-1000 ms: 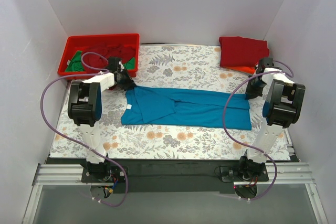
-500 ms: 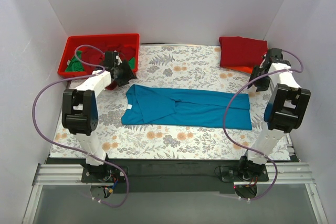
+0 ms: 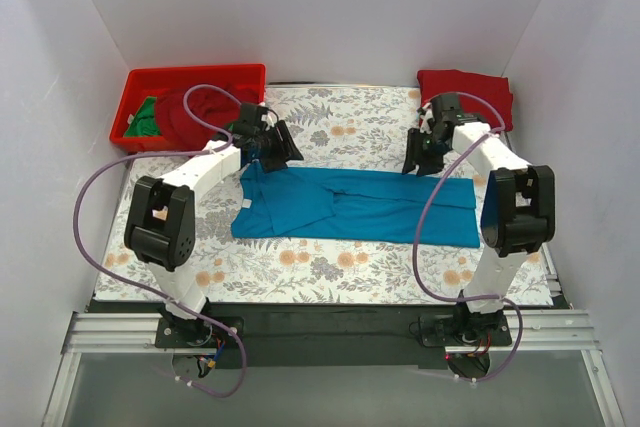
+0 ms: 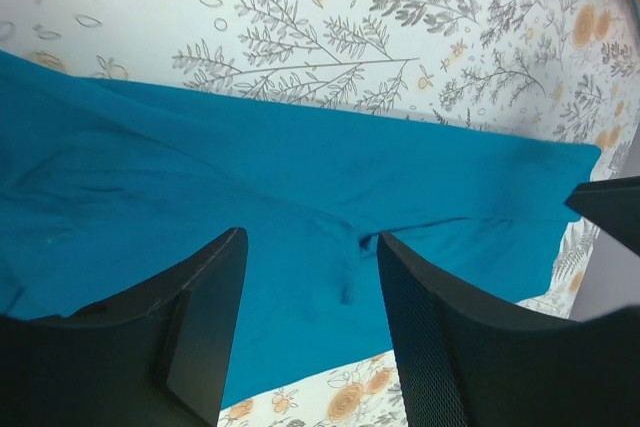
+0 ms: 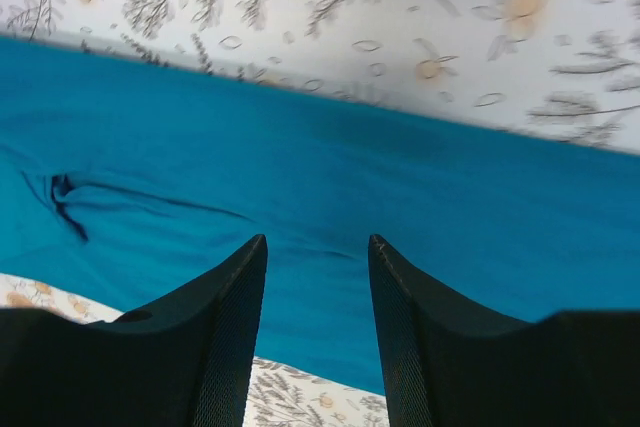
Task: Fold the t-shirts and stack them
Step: Fold the tshirt
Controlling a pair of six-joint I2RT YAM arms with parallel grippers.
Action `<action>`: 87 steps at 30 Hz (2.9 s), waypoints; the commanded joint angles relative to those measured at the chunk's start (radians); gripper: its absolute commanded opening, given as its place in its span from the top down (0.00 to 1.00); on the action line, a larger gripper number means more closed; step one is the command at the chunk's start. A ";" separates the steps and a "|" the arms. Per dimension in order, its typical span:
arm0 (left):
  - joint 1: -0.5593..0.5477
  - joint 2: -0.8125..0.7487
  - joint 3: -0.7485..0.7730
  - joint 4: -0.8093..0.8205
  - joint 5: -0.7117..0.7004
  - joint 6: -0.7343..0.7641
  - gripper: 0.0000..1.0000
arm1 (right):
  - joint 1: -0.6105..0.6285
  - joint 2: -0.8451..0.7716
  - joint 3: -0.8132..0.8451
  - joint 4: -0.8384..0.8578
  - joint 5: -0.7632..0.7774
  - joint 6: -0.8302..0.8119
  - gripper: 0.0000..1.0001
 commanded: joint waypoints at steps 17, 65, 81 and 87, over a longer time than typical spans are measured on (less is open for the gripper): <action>-0.013 0.217 -0.051 0.050 0.168 -0.014 0.46 | 0.032 0.038 -0.205 0.061 -0.010 0.060 0.49; -0.072 0.369 0.470 -0.033 0.179 -0.126 0.41 | 0.035 -0.068 -0.205 0.026 -0.041 -0.080 0.49; -0.037 0.554 0.433 0.076 0.250 -0.209 0.41 | 0.037 -0.091 -0.346 0.087 -0.067 -0.037 0.49; -0.017 0.705 0.618 0.078 0.306 -0.221 0.41 | 0.046 -0.113 -0.393 0.092 -0.107 0.015 0.50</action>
